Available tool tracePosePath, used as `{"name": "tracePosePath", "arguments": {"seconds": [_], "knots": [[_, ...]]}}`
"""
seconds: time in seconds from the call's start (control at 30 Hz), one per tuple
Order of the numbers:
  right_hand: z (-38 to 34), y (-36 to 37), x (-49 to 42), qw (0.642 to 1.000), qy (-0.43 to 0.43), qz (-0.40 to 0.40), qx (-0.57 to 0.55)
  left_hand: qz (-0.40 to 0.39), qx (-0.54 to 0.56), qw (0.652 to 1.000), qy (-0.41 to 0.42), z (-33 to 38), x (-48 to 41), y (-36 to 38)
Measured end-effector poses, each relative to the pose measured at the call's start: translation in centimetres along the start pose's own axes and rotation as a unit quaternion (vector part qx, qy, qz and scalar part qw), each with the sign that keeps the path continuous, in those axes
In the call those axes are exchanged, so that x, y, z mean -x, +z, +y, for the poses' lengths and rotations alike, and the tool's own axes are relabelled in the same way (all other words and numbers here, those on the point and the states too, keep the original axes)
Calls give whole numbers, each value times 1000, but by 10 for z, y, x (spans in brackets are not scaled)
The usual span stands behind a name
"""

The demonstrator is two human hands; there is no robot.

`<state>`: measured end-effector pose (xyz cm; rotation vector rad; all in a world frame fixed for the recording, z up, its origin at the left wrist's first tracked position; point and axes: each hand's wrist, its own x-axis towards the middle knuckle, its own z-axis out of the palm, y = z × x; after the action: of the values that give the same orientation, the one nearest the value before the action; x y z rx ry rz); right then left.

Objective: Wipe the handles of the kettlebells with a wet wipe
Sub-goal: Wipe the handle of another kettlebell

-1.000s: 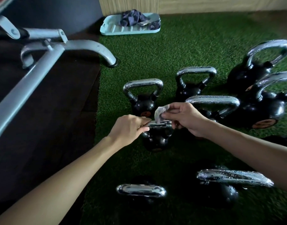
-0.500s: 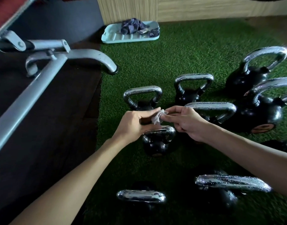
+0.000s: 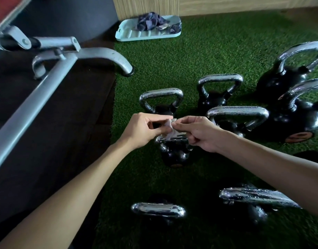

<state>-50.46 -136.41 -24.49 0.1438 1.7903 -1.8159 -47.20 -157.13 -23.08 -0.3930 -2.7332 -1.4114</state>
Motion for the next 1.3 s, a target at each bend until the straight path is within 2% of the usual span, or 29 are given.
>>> {"name": "tracePosePath", "arguments": {"seconds": [0.07,0.1,0.17,0.2,0.3,0.37,0.43,0.67,0.77,0.83,0.9,0.97,1.1,1.2,1.3], "knots": [[-6,-6,1,984,-79,40,153,20,-33,999,-5,-4,2,-3],[-8,-11,-1,946,-135,60,290,25,-48,998,-15,-8,2,-7],[-9,-15,-4,819,-193,46,539,11,-63,997,-49,-18,2,-15],[-8,-14,-4,777,-183,25,602,-2,-72,995,-65,-24,2,-17],[-4,-7,-6,743,-166,8,649,-34,-88,992,-89,-36,3,-7],[-1,-9,-4,739,-180,20,649,-24,-81,995,-61,-38,4,8],[2,-16,1,751,-169,30,638,-7,-96,995,-27,-33,4,24],[23,-54,19,780,-132,79,607,12,-253,964,79,-9,1,62],[27,-66,23,784,-128,92,600,27,-266,961,69,-15,1,64],[30,-72,21,785,-136,100,596,22,-231,972,24,-27,0,60],[32,-75,20,784,-143,102,596,13,-148,989,-6,-36,1,60],[33,-75,20,782,-148,99,597,24,-106,994,8,-34,3,65],[33,-74,21,780,-151,92,600,6,-112,992,53,-23,-4,71],[33,-73,21,786,-145,93,594,-37,-9,999,-37,-34,-9,61],[31,-72,21,791,-139,87,590,-45,92,987,-123,-54,1,60]]}}
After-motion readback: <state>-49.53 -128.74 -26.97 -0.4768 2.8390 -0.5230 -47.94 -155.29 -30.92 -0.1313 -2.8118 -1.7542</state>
